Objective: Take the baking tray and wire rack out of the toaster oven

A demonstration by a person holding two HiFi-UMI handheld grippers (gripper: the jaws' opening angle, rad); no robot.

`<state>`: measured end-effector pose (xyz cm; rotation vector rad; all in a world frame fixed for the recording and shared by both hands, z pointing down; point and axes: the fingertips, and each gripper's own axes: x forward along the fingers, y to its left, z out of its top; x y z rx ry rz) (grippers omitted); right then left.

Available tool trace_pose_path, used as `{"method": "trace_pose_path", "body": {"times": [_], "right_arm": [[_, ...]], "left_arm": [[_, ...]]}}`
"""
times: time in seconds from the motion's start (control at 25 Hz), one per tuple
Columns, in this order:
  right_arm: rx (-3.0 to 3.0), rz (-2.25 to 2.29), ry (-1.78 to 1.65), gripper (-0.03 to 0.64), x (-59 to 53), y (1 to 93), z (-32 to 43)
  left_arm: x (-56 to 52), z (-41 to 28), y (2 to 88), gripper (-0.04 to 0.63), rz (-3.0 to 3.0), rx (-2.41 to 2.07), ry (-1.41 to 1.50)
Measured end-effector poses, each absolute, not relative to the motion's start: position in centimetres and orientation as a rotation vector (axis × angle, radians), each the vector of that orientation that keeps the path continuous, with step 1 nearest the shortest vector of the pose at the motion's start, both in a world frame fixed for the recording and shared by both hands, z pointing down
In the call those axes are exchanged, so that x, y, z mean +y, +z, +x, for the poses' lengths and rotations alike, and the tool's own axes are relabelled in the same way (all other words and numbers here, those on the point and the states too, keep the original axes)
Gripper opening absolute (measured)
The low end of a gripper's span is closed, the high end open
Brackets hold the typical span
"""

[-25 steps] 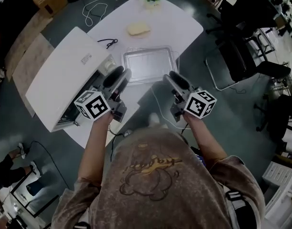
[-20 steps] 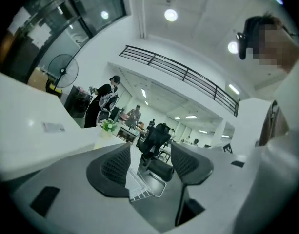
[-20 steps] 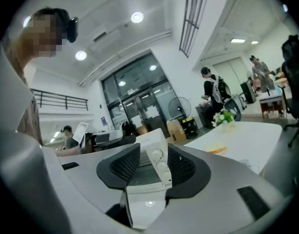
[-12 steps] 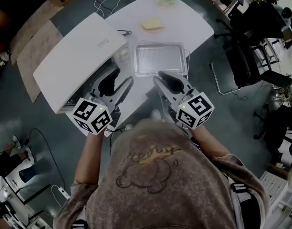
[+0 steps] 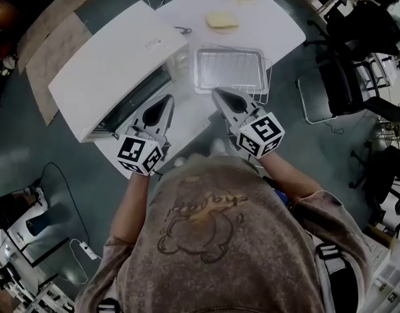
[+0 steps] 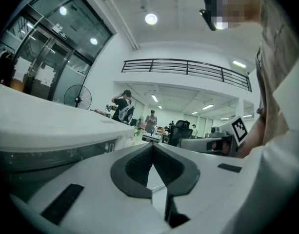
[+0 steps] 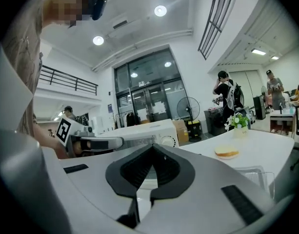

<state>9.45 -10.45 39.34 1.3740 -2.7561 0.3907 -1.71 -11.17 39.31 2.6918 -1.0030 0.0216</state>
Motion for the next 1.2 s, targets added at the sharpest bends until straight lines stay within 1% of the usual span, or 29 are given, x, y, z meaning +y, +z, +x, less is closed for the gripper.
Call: {"method": "trace_pose_path", "body": {"times": [0.36,1.2], "right_arm": [[-2.728,1.398,0.429,0.0,-10.7,42.4,8.0],[-2.75,1.303,0.475,0.0,-9.8,42.5,6.3]], "left_arm": [[-11.2,-2.9,42.3,0.004,2.612,-1.036,0.033],[-10.6,-3.9,42.8,0.005,2.547,-1.082,0.015]]}}
